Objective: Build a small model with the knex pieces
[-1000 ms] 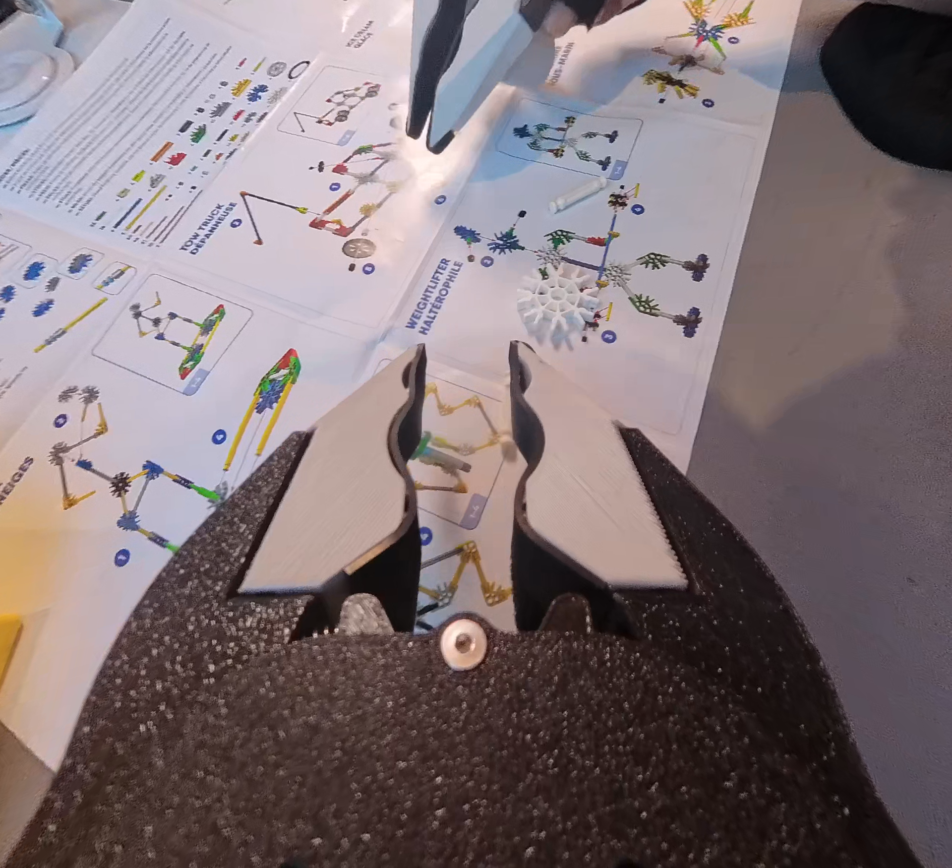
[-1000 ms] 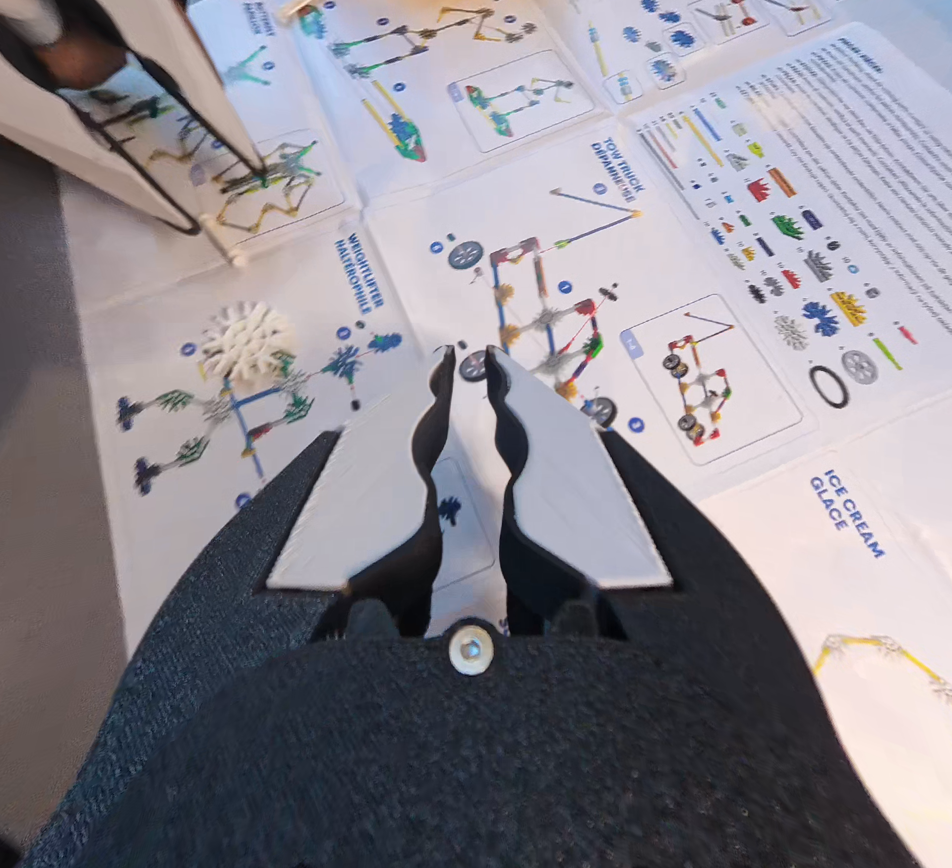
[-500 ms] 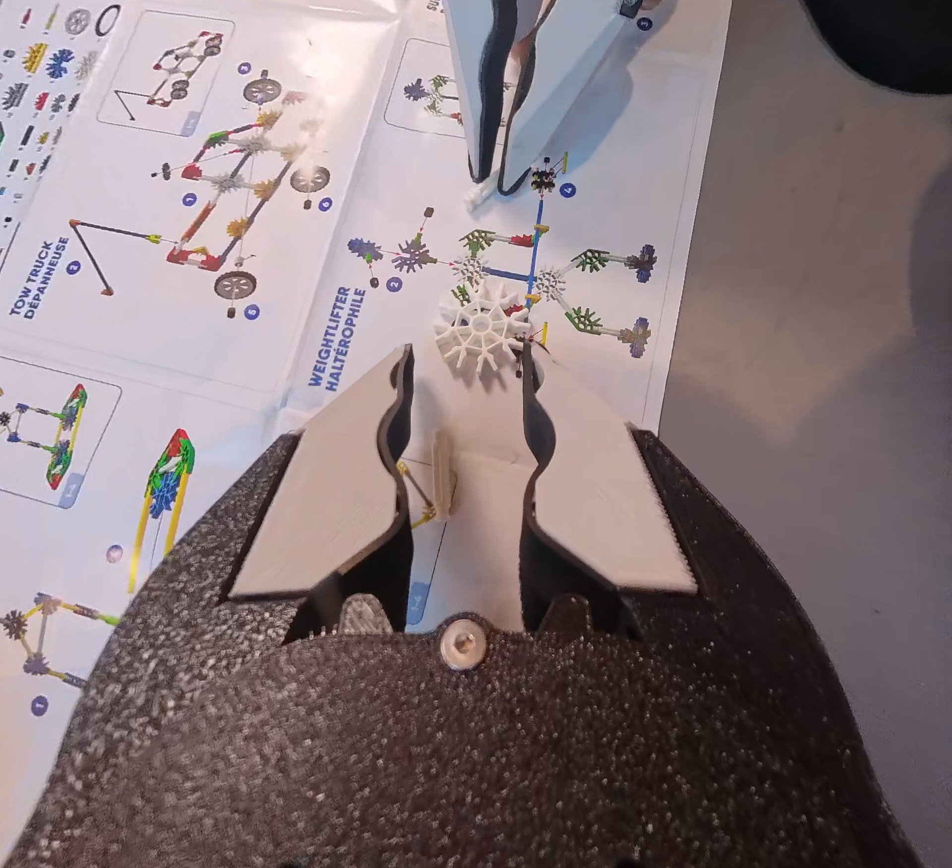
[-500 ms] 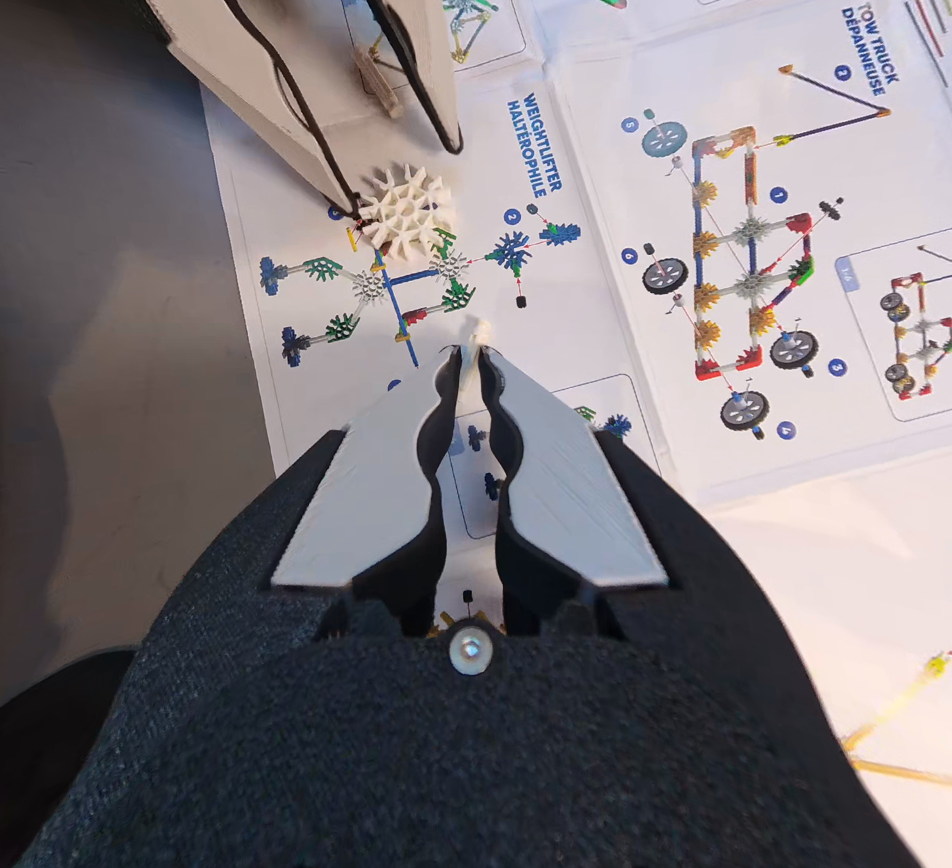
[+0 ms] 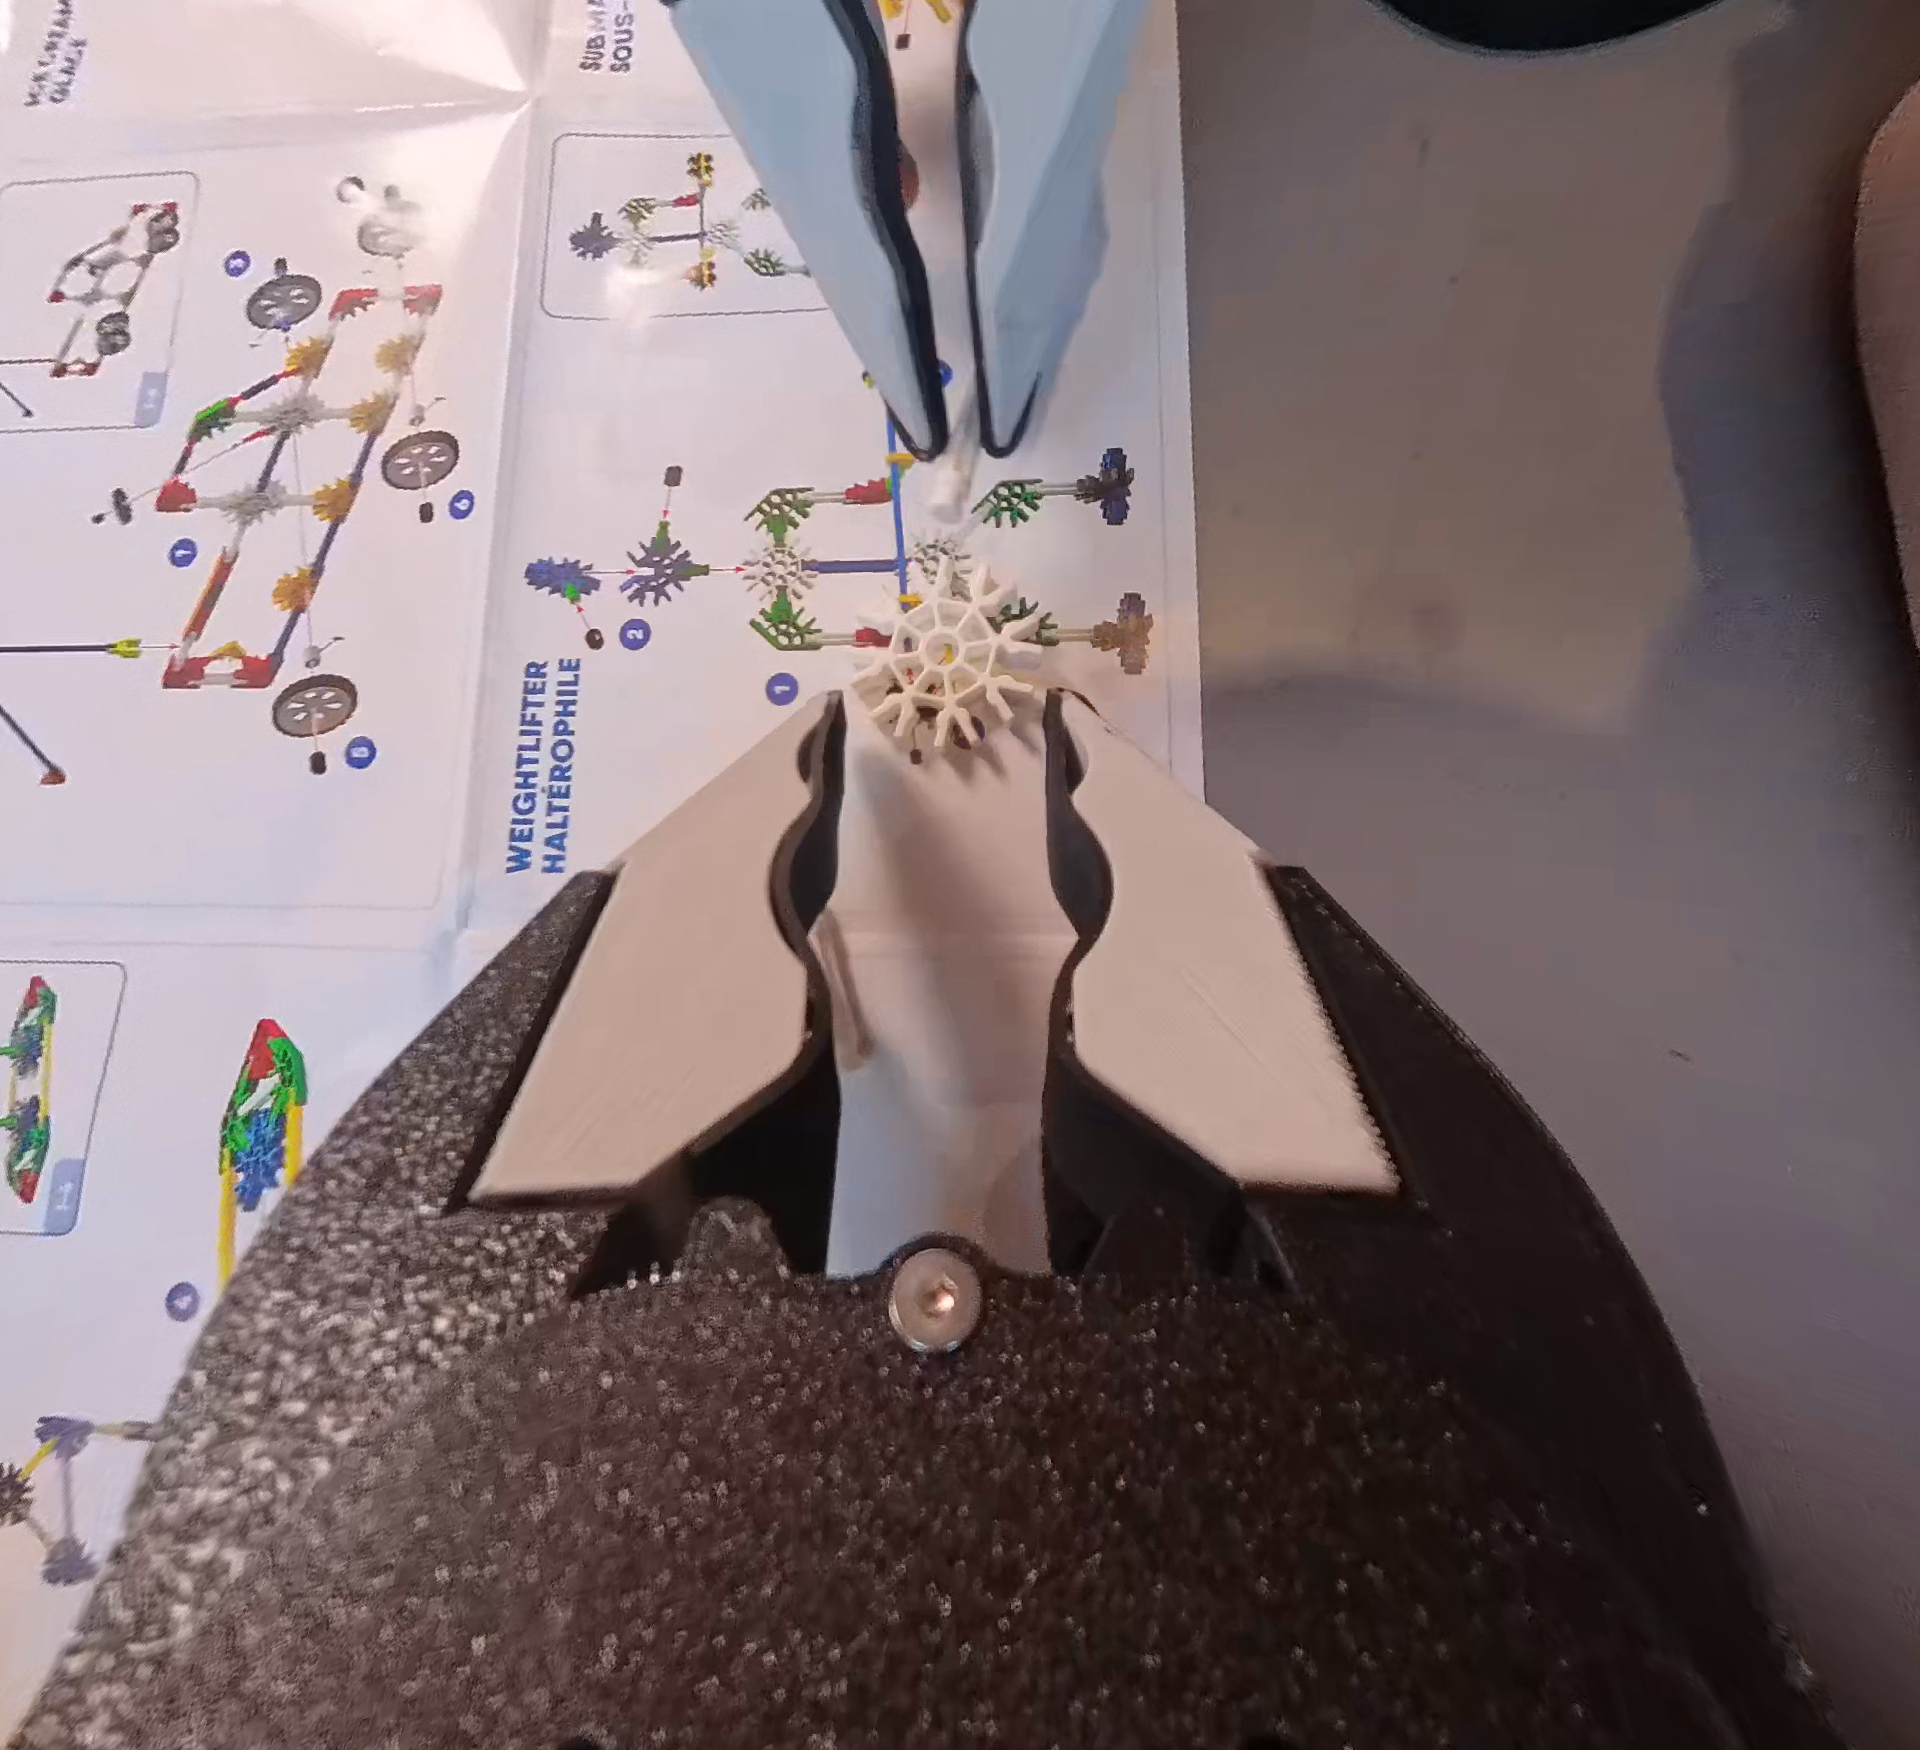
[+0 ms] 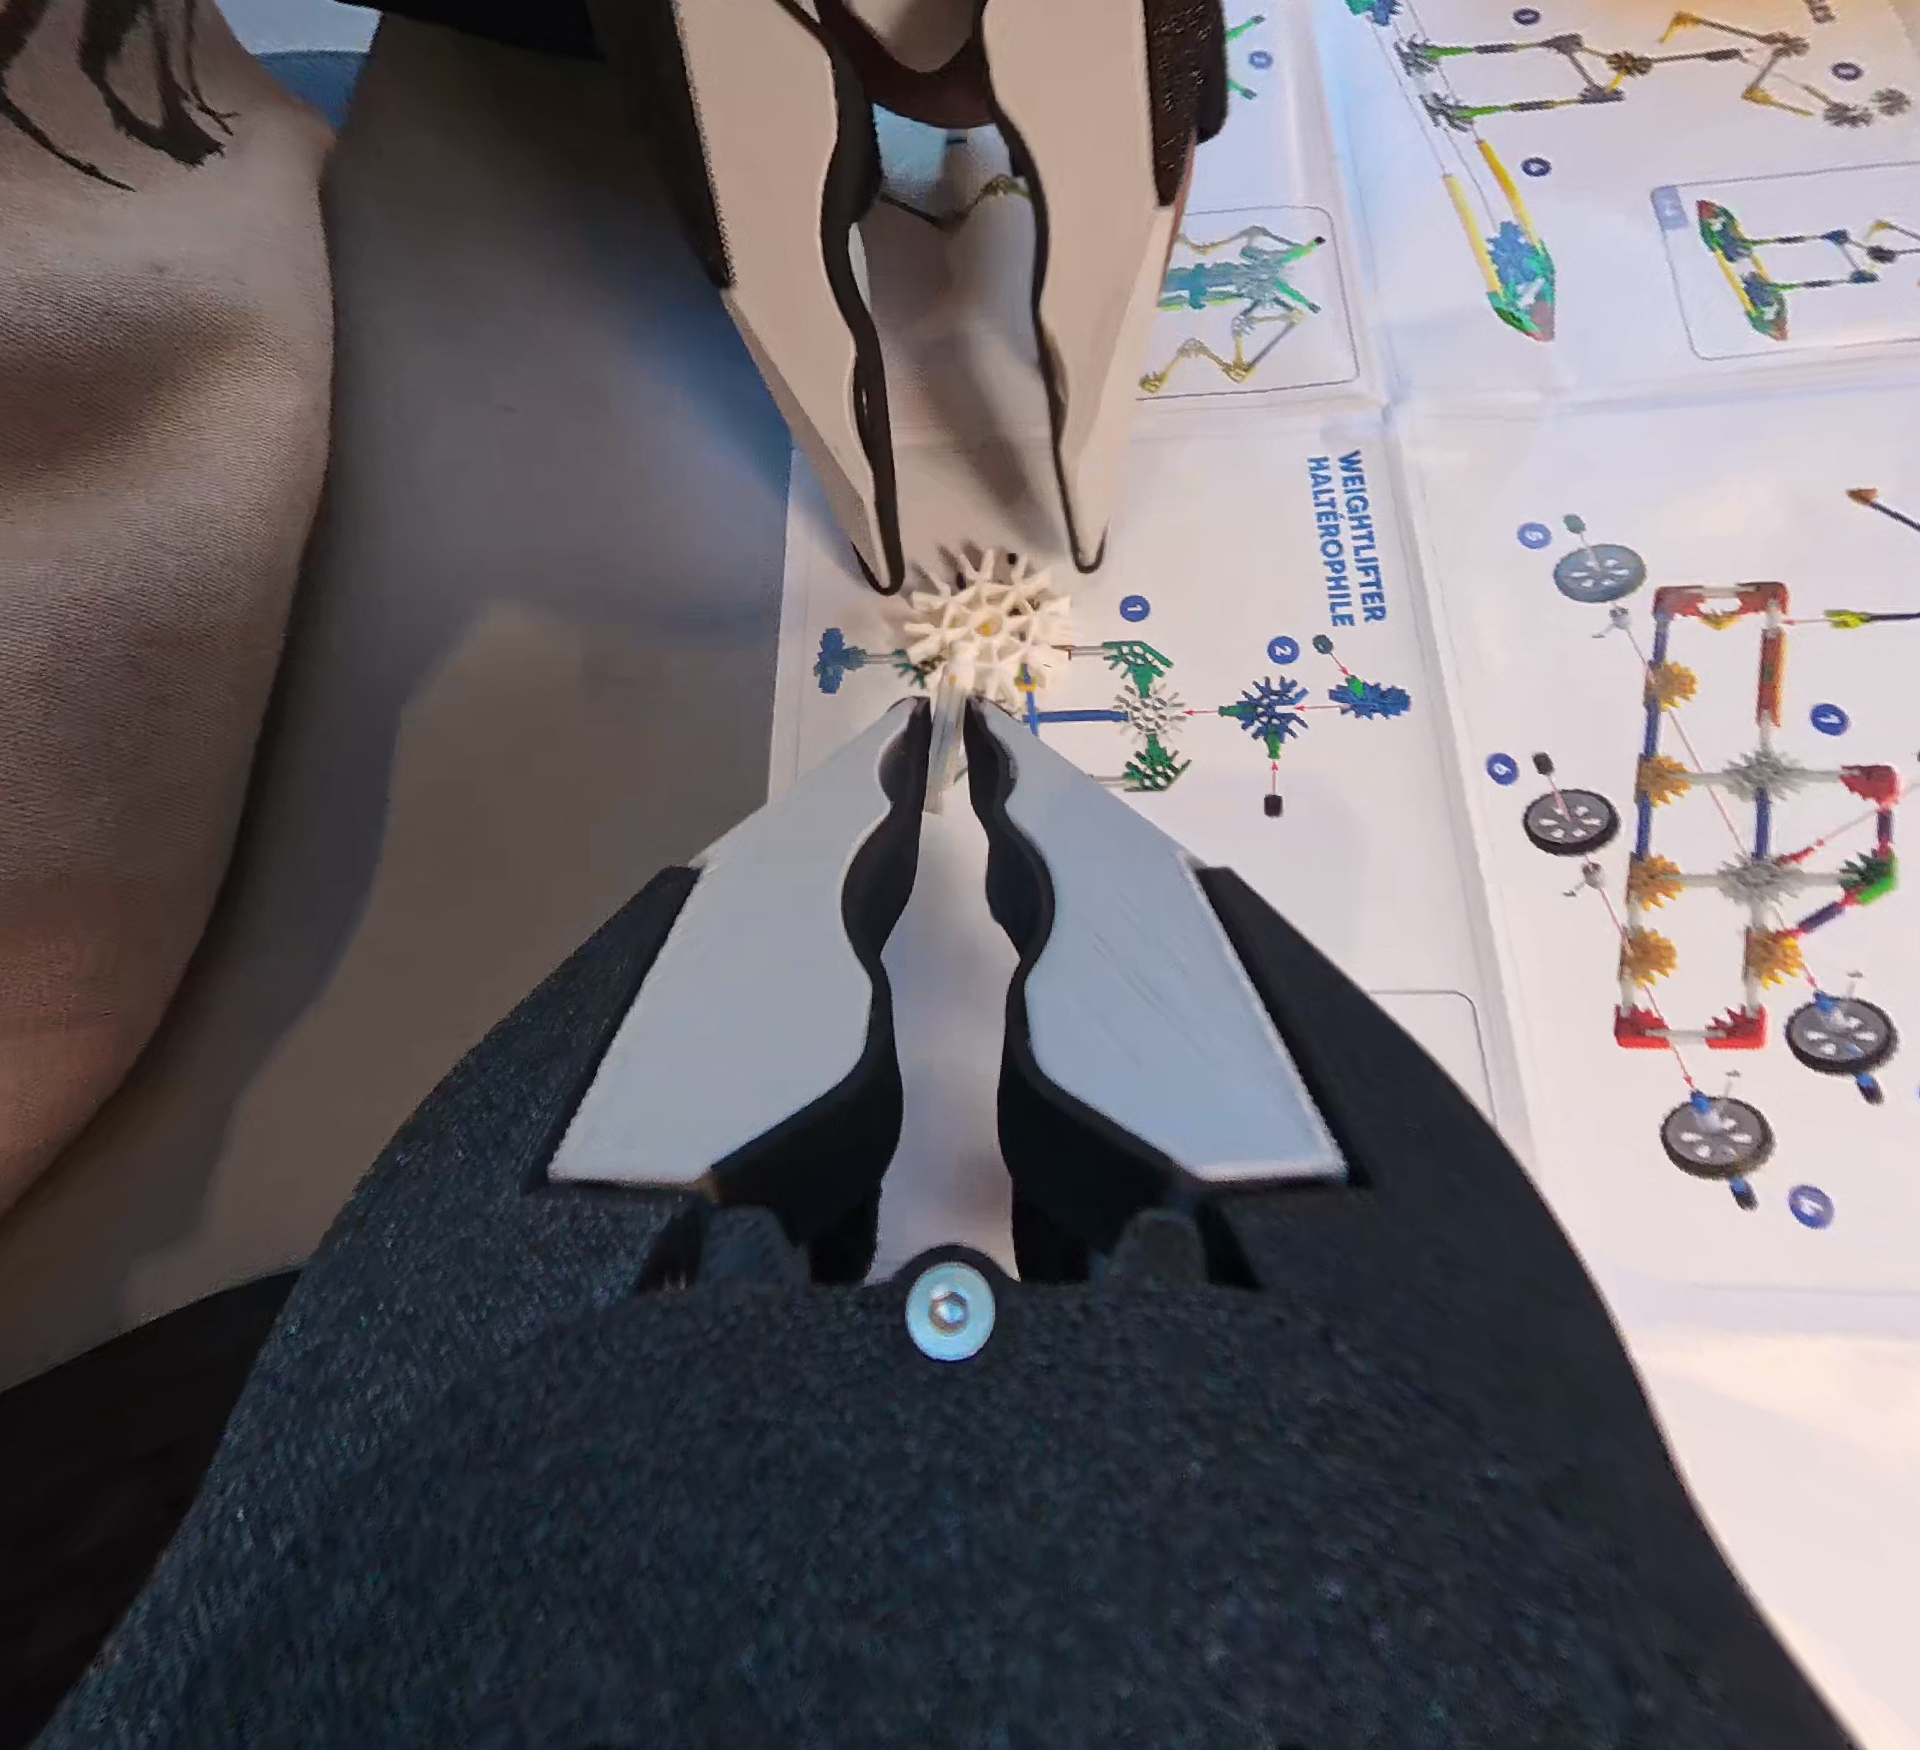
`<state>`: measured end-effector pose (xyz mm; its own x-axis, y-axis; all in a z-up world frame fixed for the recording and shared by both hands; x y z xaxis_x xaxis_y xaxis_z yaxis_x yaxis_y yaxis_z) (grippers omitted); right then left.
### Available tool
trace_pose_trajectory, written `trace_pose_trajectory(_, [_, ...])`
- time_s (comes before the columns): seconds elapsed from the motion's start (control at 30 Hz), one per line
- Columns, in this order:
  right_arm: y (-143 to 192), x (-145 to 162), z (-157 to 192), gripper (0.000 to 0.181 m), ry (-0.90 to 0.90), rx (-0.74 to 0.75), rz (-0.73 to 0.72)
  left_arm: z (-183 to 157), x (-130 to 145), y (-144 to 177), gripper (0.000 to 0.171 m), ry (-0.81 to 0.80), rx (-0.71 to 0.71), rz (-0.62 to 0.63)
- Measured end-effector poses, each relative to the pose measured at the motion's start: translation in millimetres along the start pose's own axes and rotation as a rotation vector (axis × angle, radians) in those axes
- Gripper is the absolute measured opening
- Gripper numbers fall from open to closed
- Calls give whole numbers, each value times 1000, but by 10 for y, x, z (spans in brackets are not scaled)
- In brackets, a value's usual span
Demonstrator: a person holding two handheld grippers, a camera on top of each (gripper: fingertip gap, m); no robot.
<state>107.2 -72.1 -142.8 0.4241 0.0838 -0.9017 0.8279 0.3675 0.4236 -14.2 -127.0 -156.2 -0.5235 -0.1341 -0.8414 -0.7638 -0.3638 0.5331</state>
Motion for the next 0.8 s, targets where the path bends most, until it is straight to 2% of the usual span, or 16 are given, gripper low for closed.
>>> trace_pose_trajectory(0.1, [-48, -24, 38, 6, 25, -19, -5, 23, -81, 117, 36, 43, -12, -78])
trace_pose_trajectory(0.2, [-88, -126, 70, 6, 70, -30, -31, -50, -206, 159, 25, 117, 49, -190])
trace_pose_trajectory(0.4, [-145, -253, 176, 5, 126, -80, -42, -152, -272, 165, 1, 109, 76, -234])
trace_pose_trajectory(0.53, [-111, -286, 190, 1, 85, -88, -112, -184, -271, 201, 0, 109, 68, -240])
trace_pose_trajectory(0.6, [-75, -306, 187, 1, 71, -88, -134, -190, -260, 207, 10, 122, 62, -255])
trace_pose_trajectory(0.8, [-82, -225, 146, 1, 60, -68, -106, -192, -186, 140, 12, 137, 47, -211])
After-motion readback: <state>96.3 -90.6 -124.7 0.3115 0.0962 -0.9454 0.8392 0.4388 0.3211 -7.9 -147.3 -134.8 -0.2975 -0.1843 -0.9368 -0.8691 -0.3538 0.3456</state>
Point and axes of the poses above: each gripper's, where its closed fingertips meet, y back along the fingers, x out of its underside, z = x × y across the jaws, the point moved 7 cm from there along y, back along the fingers, and after that the axes turned 15 degrees about -z, right-handed, at the moved point
